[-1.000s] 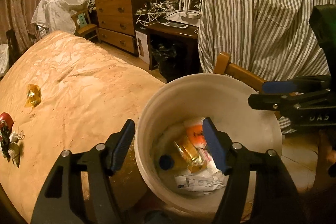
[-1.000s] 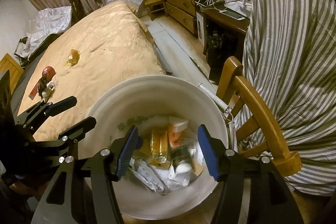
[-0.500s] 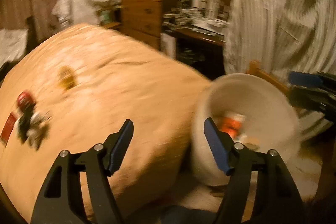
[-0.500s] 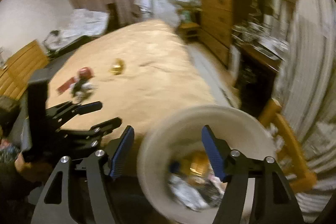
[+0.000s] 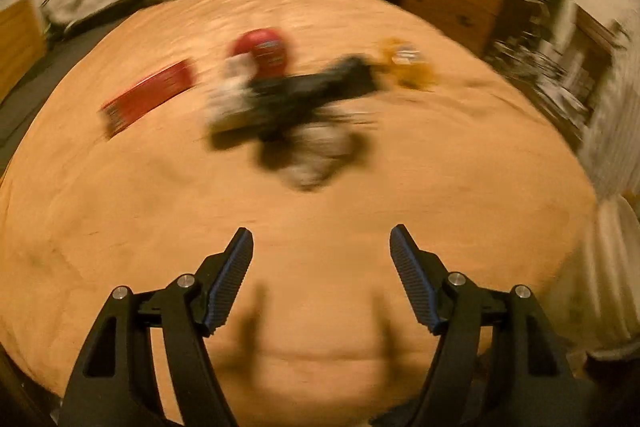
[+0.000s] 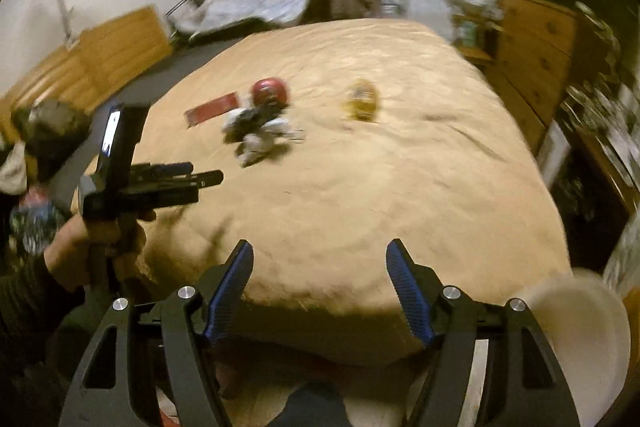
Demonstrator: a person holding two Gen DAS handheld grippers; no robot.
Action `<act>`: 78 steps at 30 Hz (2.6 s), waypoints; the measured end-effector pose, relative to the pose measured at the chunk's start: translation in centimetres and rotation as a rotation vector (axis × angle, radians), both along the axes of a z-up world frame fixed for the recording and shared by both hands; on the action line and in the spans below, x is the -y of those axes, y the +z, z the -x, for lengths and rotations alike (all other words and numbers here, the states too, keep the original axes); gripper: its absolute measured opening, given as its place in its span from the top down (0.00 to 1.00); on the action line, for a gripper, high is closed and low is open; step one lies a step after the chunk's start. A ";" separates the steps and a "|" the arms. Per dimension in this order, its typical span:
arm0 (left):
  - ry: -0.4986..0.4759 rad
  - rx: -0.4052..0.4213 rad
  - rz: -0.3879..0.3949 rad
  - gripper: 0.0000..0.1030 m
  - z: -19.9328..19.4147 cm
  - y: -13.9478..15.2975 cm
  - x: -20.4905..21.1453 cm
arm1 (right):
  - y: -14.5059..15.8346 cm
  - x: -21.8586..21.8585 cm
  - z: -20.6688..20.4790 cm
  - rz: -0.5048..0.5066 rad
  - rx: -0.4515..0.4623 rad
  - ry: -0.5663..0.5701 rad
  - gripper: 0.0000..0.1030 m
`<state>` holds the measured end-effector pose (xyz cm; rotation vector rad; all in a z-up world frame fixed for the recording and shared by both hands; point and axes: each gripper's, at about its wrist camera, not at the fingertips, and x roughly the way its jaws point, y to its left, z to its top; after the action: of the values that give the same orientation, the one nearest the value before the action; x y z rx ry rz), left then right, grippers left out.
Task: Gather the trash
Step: 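Move both open tools back over the bed toward the socks, then grasp the white knitted sock with the left tool, then grasp the plaid cloth with the right tool while the left tool holds the sock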
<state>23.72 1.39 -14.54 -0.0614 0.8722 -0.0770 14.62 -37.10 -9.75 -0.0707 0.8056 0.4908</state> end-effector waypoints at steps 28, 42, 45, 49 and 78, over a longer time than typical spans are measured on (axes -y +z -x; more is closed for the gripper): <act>0.068 -0.011 0.051 0.28 -5.4 -2.6 -10.8 | -4.9 -15.8 -18.8 0.055 -0.101 0.111 0.67; -0.052 0.037 0.085 0.28 -12.4 -1.6 -7.1 | -6.4 -11.7 -12.1 0.115 -0.116 0.137 0.37; -0.057 0.010 0.106 0.53 -13.1 -2.4 -7.3 | -5.9 -12.7 -12.3 0.137 -0.111 0.182 0.34; -0.050 0.017 0.125 0.67 -12.1 -2.2 -8.1 | -6.1 -13.5 -12.2 0.155 -0.124 0.230 0.34; -0.016 -0.013 -0.005 0.48 -8.7 -3.2 -10.0 | -10.4 -17.7 -5.9 0.300 -0.178 0.424 0.51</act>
<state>32.39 11.35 -17.78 -0.0500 0.8861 -0.0892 20.53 -19.42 -20.19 -0.4890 1.0411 0.7801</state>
